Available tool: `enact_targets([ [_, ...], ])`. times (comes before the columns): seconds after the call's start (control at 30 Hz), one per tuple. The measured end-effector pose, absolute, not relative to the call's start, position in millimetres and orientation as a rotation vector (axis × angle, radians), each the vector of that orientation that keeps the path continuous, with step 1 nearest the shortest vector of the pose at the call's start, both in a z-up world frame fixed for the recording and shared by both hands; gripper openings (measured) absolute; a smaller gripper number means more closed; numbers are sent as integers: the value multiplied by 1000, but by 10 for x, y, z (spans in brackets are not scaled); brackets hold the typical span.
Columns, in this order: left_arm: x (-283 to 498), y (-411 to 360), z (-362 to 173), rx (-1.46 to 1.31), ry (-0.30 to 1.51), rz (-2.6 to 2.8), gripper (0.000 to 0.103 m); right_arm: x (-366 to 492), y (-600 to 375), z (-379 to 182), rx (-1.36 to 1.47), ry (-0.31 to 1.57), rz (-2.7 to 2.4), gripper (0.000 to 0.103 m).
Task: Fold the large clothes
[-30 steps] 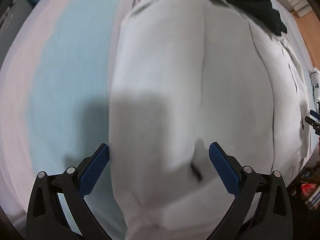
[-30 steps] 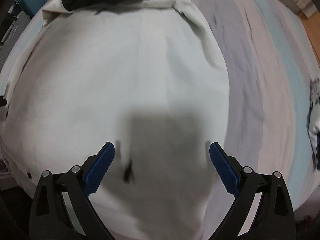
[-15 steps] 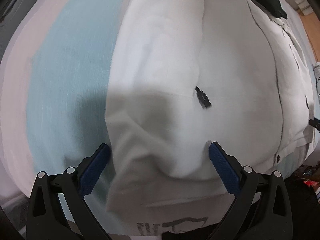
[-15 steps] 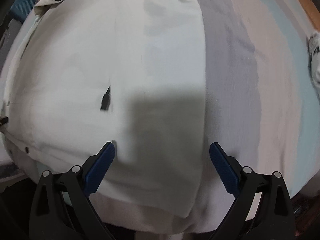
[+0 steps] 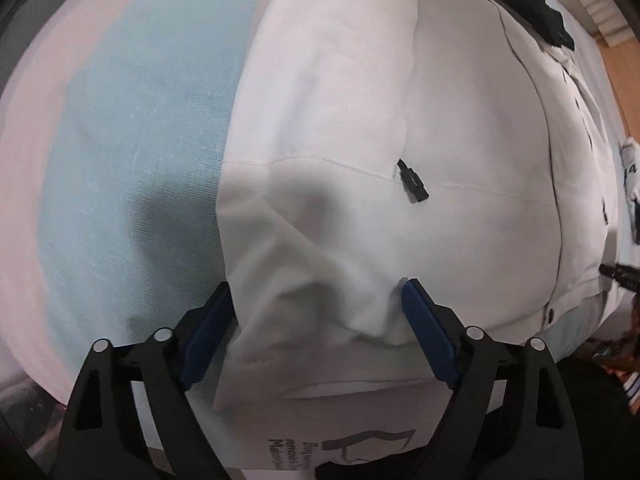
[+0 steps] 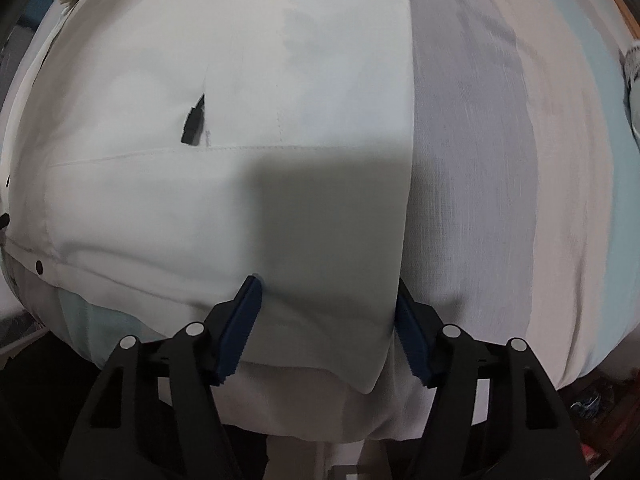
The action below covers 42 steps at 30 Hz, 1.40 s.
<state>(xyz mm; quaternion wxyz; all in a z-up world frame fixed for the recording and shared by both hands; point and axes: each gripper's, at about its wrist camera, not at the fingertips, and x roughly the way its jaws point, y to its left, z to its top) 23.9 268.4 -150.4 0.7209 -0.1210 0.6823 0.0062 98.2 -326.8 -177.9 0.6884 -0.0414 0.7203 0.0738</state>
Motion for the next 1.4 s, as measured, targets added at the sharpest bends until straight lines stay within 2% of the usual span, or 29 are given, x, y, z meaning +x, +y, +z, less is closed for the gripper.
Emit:
enact_targets([
  [0.07, 239, 2700, -1510, -275, 1515, 0, 89, 968, -3266, -1765, -88, 1615, 170, 59],
  [0.17, 246, 2612, -1511, -266, 1531, -27, 88, 950, -3244, -1729, -92, 1615, 180, 45],
  [0.23, 254, 2536, -1507, -256, 1533, -36, 88, 934, -3262, -1736, -83, 1615, 173, 28],
  [0.3, 238, 2518, -1515, -266, 1534, -36, 88, 953, -3314, -1712, -67, 1615, 160, 24],
  [0.4, 243, 2524, -1546, -269, 1540, -32, 93, 957, -3364, -1713, -63, 1606, 167, 27],
  [0.43, 241, 2528, -1556, -275, 1546, -33, 96, 937, -3371, -1721, -76, 1596, 164, 31],
  [0.5, 321, 2436, -1629, -259, 1564, -30, 97, 857, -3431, -1753, -68, 1590, 148, 41],
  [0.67, 370, 2438, -1655, -251, 1585, -17, 96, 828, -3518, -1831, 12, 1611, 120, 42],
  [0.77, 439, 2334, -1655, -236, 1598, 9, 85, 808, -3495, -1843, 32, 1637, 130, 35],
  [0.8, 451, 2333, -1643, -232, 1607, 33, 74, 791, -3457, -1853, 34, 1642, 124, 28],
  [0.83, 469, 2308, -1636, -237, 1613, 46, 60, 877, -3470, -1873, 26, 1646, 120, 22],
  [0.87, 493, 2267, -1628, -253, 1617, 51, 53, 920, -3460, -1866, 19, 1654, 119, 18],
  [0.93, 520, 2269, -1577, -272, 1628, 65, 21, 925, -3432, -1818, 8, 1667, 108, 11],
  [1.0, 550, 2257, -1528, -274, 1634, 71, 12, 985, -3458, -1788, 11, 1678, 106, 9],
  [1.13, 637, 2210, -1428, -245, 1647, 66, 8, 1179, -3396, -1579, -6, 1705, 131, 5],
  [1.4, 749, 2108, -1155, -184, 1651, 44, 7, 1348, -3200, -1115, -63, 1702, 185, 3],
])
